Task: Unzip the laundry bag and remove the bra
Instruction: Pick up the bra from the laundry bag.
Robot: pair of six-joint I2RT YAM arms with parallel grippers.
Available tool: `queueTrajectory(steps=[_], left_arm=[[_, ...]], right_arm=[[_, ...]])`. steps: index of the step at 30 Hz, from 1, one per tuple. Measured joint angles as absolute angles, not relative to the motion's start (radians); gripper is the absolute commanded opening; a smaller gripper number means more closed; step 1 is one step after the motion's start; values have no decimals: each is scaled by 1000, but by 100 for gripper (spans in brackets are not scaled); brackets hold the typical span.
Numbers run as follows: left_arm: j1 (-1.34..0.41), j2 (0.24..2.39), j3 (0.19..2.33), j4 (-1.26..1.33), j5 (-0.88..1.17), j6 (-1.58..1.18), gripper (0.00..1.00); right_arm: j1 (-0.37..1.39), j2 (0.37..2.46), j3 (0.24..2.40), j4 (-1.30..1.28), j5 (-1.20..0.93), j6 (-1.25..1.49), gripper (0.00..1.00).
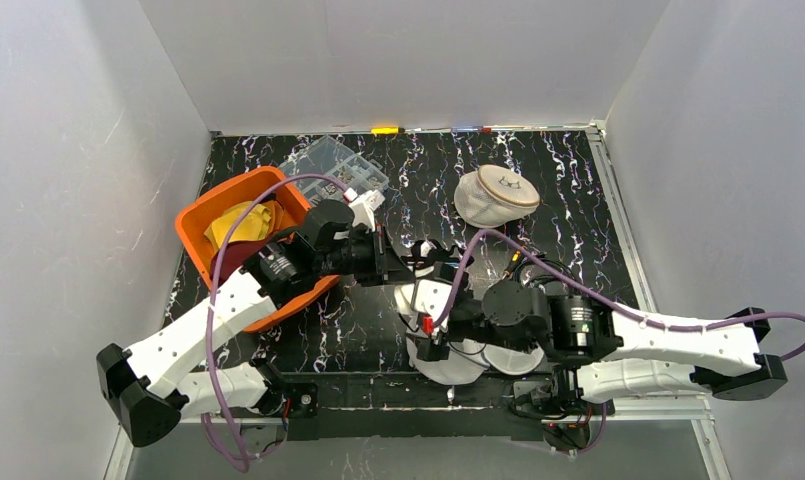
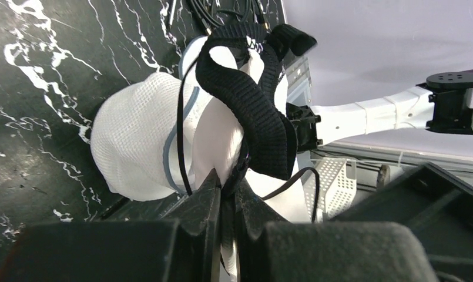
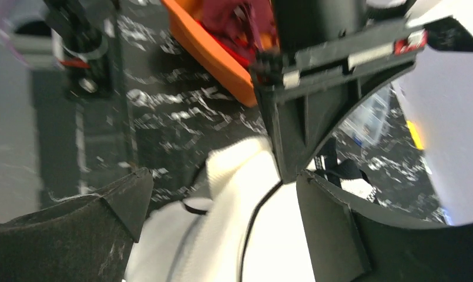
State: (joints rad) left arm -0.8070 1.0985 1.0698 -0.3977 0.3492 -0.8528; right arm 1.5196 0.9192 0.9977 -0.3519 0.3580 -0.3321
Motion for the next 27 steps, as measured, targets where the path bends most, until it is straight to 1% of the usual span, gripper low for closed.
queueTrajectory(steps=[5, 8, 10, 14, 17, 20, 23, 27], left_arm=[[-800, 1051, 1078, -443, 260, -803, 0], [-786, 1015, 1110, -498, 154, -748, 0], [-778, 969, 1129, -524, 40, -710, 0], [-750, 813, 1131, -550, -216, -619, 0], [-723, 743, 1148, -568, -394, -540, 0], [-666, 738, 1166, -579, -535, -469, 0], [-553, 766, 1166, -587, -586, -422, 0], [-347, 829, 1163, -587, -555, -409, 0]], right_arm=[[1520, 947, 1152, -361, 230, -200, 99], [1520, 931, 1198, -325, 206, -117, 99], [1520, 904, 1206, -284, 241, -55, 99], [1520, 859, 1203, -229, 406, 51, 99], [1520, 856, 1178, -219, 564, 140, 99], [1520, 887, 1127, -226, 663, 234, 99], [1520, 912, 1020, -215, 701, 311, 99], [1520, 914, 880, -214, 710, 382, 99]])
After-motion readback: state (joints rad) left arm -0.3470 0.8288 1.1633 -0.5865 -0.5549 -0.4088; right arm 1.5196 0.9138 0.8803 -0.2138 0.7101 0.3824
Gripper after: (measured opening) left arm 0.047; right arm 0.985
